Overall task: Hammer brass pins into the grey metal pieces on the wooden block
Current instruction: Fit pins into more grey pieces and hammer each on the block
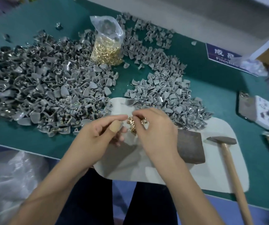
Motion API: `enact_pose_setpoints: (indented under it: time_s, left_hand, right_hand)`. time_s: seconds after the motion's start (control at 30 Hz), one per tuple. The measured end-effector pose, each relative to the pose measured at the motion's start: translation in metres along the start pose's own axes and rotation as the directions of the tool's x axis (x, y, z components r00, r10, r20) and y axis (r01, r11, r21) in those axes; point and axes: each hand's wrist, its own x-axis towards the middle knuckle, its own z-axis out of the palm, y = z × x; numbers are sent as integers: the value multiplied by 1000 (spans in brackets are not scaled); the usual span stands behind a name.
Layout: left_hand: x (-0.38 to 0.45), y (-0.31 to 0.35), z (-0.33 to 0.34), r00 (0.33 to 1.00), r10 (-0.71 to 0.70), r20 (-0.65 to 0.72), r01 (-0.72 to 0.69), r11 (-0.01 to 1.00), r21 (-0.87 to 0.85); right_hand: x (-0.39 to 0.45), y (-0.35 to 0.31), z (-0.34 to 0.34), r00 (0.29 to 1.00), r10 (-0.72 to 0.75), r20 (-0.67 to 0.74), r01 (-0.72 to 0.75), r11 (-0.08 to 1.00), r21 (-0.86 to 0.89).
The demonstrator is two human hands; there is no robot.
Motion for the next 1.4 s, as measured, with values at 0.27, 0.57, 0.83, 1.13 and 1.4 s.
enact_pose_setpoints:
  time_s: [0.27,0.57,0.83,1.13,1.4]
  left_hand:
    - [-8,5,13,996,-88,-8,77,909,-410]
    - [-14,3,10,1000,-23,1,22,918,-397]
    - [-4,2,58,977,209,37,-207,976,-62]
    - [2,-14,109,895,388,219,-446,771,455]
    - [4,-24,112,885,437,161,-438,662,608]
  right_hand:
    - [34,-22,20,950,131,282,-29,940,-340]
    - [23,-5,-12,980,159,122,-186,950,250]
    - [-36,21,-79,912,331,243,-390,513,765]
    - [-67,63,-105,975,204,82,-219,944,247]
    - [-63,66,-105,974,122,190,-90,981,-169]
